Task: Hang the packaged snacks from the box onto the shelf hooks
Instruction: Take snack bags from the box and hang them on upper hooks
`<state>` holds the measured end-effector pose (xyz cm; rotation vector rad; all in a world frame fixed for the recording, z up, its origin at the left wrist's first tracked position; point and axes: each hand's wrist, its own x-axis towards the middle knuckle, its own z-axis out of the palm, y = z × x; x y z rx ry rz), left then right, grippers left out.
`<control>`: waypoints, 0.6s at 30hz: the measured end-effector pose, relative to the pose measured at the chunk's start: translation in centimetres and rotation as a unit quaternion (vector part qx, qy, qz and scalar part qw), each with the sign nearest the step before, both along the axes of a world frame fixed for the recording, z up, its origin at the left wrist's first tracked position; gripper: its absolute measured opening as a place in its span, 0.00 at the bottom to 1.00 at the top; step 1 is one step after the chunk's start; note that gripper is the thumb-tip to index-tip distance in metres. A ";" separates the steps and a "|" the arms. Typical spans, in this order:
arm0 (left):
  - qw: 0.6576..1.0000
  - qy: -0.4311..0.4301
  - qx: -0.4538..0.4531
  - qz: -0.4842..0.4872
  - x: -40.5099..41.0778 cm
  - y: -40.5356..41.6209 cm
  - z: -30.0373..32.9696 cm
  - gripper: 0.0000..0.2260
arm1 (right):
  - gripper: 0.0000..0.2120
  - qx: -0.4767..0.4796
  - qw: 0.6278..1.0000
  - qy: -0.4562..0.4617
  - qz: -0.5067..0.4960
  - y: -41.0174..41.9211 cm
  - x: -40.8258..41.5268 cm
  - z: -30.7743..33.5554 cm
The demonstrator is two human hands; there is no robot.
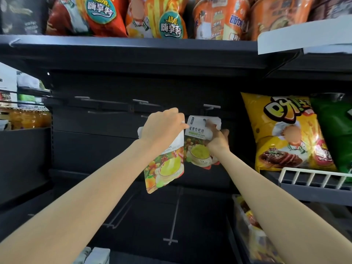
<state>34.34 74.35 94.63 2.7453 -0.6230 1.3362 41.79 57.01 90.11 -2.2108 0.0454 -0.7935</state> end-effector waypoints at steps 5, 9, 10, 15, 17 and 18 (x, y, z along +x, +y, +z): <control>0.997 -0.046 -0.018 -0.053 0.5 0.8 -0.5 0.15 | 0.26 0.014 1.000 0.000 -0.025 0.4 -0.6 0.9; 0.983 -0.021 -0.096 -0.154 0.0 0.8 -0.8 0.13 | 0.10 0.104 0.967 -0.227 -0.050 0.9 -5.3 -0.2; 0.976 -0.014 -0.119 -0.180 -0.1 0.7 -0.8 0.11 | 0.09 0.119 0.958 -0.262 -0.012 0.9 -6.7 -0.5; 0.946 0.014 -0.209 -0.250 -0.2 -1.1 -0.7 0.13 | 0.13 0.058 0.964 -0.203 0.164 1.5 -10.4 -0.4; 0.932 0.012 -0.235 -0.276 -0.4 -2.1 -0.6 0.15 | 0.14 0.074 0.960 -0.160 0.217 1.8 -10.7 -0.1; 0.925 0.011 -0.246 -0.290 -0.5 -2.5 -0.6 0.15 | 0.15 0.076 0.959 -0.154 0.226 1.9 -10.7 -0.1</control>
